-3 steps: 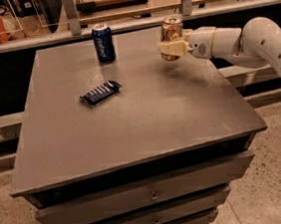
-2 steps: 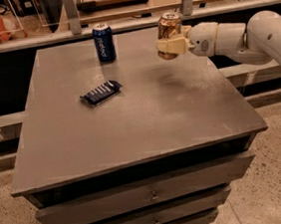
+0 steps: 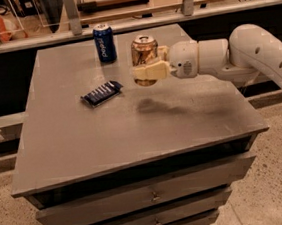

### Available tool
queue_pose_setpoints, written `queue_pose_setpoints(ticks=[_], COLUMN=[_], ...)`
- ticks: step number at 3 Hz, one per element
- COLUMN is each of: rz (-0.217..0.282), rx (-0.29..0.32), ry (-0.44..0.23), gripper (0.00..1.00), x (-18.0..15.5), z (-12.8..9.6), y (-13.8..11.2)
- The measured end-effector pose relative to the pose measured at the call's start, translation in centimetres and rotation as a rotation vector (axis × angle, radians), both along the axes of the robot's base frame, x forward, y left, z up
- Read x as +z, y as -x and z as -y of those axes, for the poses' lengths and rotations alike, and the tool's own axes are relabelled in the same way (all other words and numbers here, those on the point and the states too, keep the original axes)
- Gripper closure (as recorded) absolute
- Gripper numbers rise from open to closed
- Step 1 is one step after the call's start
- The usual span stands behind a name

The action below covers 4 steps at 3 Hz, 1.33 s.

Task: Move orange can near rxbar blueberry

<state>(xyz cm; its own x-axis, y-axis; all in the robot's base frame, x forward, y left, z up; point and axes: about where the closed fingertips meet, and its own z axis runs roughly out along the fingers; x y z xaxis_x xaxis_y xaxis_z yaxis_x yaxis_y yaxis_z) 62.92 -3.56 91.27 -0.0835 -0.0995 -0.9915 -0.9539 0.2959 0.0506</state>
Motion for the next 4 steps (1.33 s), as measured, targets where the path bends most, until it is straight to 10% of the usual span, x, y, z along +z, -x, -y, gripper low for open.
queue_pose_setpoints(ticks=[3,4], rz=[0.059,0.087], rx=[0.004,-0.02], ry=[0.028,0.055], gripper=[1.0,0.82], x=[-3.6,-4.5], z=[-5.8,-6.1], y=[-0.1,-0.7])
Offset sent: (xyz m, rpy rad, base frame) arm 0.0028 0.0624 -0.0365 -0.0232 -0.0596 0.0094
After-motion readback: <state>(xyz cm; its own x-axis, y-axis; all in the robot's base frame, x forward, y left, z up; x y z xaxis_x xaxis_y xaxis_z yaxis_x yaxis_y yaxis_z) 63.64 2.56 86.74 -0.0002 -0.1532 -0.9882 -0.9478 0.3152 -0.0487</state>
